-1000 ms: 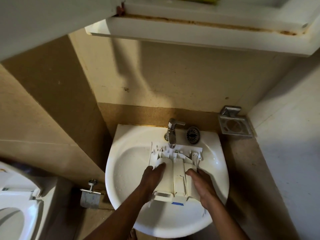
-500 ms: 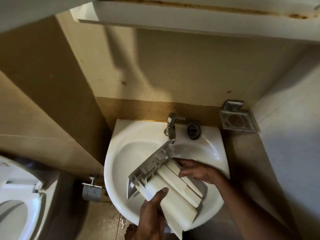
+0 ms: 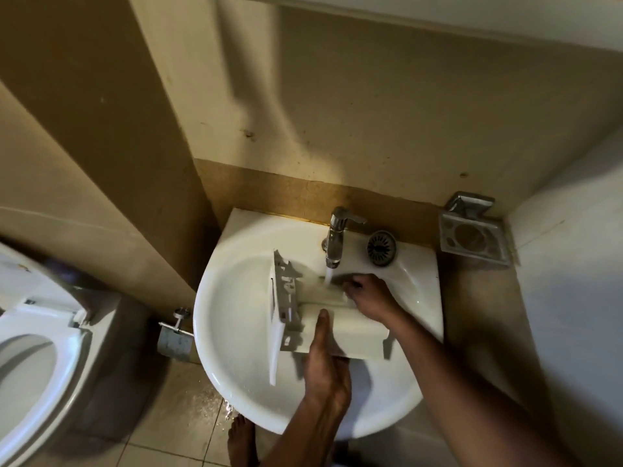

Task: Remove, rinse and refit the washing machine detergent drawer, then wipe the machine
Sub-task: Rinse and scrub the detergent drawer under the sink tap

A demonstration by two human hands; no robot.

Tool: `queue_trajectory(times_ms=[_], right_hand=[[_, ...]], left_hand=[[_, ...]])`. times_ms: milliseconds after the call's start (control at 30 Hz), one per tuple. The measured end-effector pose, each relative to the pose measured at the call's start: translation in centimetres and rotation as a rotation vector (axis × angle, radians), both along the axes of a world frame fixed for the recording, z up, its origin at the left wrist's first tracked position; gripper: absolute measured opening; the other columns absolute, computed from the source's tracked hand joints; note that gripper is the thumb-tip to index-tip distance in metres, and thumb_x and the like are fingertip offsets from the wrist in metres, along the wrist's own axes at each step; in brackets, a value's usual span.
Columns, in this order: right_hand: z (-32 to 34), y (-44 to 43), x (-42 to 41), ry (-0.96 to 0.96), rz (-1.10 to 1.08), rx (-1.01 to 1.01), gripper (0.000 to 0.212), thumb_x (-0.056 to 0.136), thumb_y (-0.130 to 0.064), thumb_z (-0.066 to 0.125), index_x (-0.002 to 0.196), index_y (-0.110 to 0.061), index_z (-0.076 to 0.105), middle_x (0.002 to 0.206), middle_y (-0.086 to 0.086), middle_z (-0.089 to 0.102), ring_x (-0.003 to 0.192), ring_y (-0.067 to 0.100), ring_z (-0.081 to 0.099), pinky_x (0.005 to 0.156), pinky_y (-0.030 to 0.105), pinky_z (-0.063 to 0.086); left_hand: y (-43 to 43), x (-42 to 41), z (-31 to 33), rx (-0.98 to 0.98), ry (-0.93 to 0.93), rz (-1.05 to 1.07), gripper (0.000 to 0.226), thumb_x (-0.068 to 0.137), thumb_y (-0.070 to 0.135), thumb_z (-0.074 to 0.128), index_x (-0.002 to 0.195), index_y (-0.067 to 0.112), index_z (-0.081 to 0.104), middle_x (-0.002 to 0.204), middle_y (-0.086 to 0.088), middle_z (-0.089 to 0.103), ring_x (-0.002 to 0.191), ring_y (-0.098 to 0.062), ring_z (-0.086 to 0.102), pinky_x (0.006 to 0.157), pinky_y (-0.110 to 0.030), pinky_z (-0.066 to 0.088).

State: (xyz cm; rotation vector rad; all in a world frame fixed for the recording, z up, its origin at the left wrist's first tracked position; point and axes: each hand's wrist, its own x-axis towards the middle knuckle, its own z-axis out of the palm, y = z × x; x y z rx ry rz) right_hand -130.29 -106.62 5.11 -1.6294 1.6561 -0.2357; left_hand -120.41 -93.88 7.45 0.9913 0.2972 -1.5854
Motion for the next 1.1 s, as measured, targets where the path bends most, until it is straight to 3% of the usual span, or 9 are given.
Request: queue_trajectory(times_ms=[167,267,367,500,800,867,967,1033,1100], right_hand=[[-0.2,-0.2,-0.4,0.053,0.095,-0.027,0.031,0.095,-0.039,0.055,0.115,-0.021,0.072,0.11,0.001,0.073,0.098,0.02,0.066,0.08,0.03,0.052],[0.2,0.0,1.7,-0.09,0.137,0.014,0.026,0.096,-0.027,0.054,0.088,-0.008,0.069,0.082,0.007,0.067,0.075,0.018,0.058,0.066,0.03,0.042],[-0.2,-0.7,3.2,-0.44,-0.302,0.296,0.021,0.091,-0.014,0.049,0.08,-0.006,0.064,0.077,0.013,0.059,0.069,0.021,0.05,0.062,0.03,0.039],[-0.1,-1.5,3.9,-1.169,-0.852,0.684,0.017,0.088,0.01,0.044,0.097,0.005,0.058,0.082,0.019,0.058,0.07,0.025,0.057,0.054,0.028,0.055],[-0.3,-1.1,5.9,-1.634,-0.873,0.876,0.012,0.08,-0.004,0.046,0.074,-0.008,0.056,0.06,0.008,0.059,0.051,0.022,0.062,0.053,0.028,0.056],[0.5,-0.6,5.4,-1.563,-0.786,0.884,0.005,0.076,-0.004,0.054,0.076,-0.009,0.056,0.063,0.008,0.06,0.057,0.021,0.06,0.058,0.025,0.053],[2.3,0.7,4.4,-1.45,-0.587,0.976,0.035,0.051,0.009,0.084,0.076,-0.002,0.062,0.073,0.013,0.061,0.062,0.023,0.059,0.056,0.027,0.054],[4.5,1.5,4.2,-1.322,-0.421,0.979,0.023,0.061,0.004,0.078,0.076,-0.002,0.063,0.074,0.012,0.06,0.061,0.021,0.059,0.054,0.026,0.051],[7.0,2.1,4.6,-0.941,-0.221,0.742,0.005,0.08,-0.004,0.063,0.078,-0.002,0.066,0.075,0.013,0.064,0.063,0.021,0.061,0.057,0.028,0.053]], left_hand=[[0.6,-0.3,0.6,-0.053,0.025,-0.057,0.055,0.092,0.04,0.061,0.133,0.003,0.059,0.127,-0.019,0.066,0.121,-0.032,0.062,0.11,-0.049,0.042],[0.7,0.9,0.5,-0.094,0.026,-0.054,0.043,0.096,0.02,0.06,0.134,0.001,0.056,0.13,-0.021,0.063,0.121,-0.033,0.061,0.111,-0.053,0.04],[1.1,2.5,0.1,-0.128,0.015,-0.063,0.042,0.093,0.001,0.058,0.134,-0.003,0.054,0.132,-0.025,0.061,0.124,-0.038,0.058,0.112,-0.056,0.036],[1.9,4.0,-0.7,-0.166,-0.057,-0.034,0.043,0.088,-0.005,0.056,0.132,-0.005,0.055,0.129,-0.025,0.062,0.123,-0.037,0.058,0.112,-0.057,0.036],[2.0,4.5,-0.2,-0.16,-0.118,-0.052,0.03,0.094,-0.007,0.052,0.122,-0.006,0.064,0.122,-0.025,0.066,0.114,-0.035,0.064,0.105,-0.05,0.044],[1.9,4.4,0.2,-0.167,-0.097,-0.043,0.034,0.093,-0.006,0.053,0.126,-0.004,0.06,0.123,-0.024,0.066,0.115,-0.034,0.064,0.103,-0.051,0.047],[1.9,4.4,0.9,-0.17,-0.039,-0.033,0.038,0.092,0.001,0.057,0.129,-0.005,0.057,0.128,-0.026,0.063,0.117,-0.036,0.063,0.103,-0.053,0.047],[1.4,4.2,1.7,-0.16,0.001,-0.015,0.037,0.096,0.016,0.056,0.128,-0.002,0.06,0.126,-0.023,0.065,0.114,-0.034,0.065,0.105,-0.053,0.046],[0.5,4.1,2.8,-0.125,-0.013,-0.026,0.045,0.097,0.039,0.053,0.126,0.006,0.064,0.124,-0.021,0.067,0.116,-0.037,0.063,0.107,-0.057,0.042]])
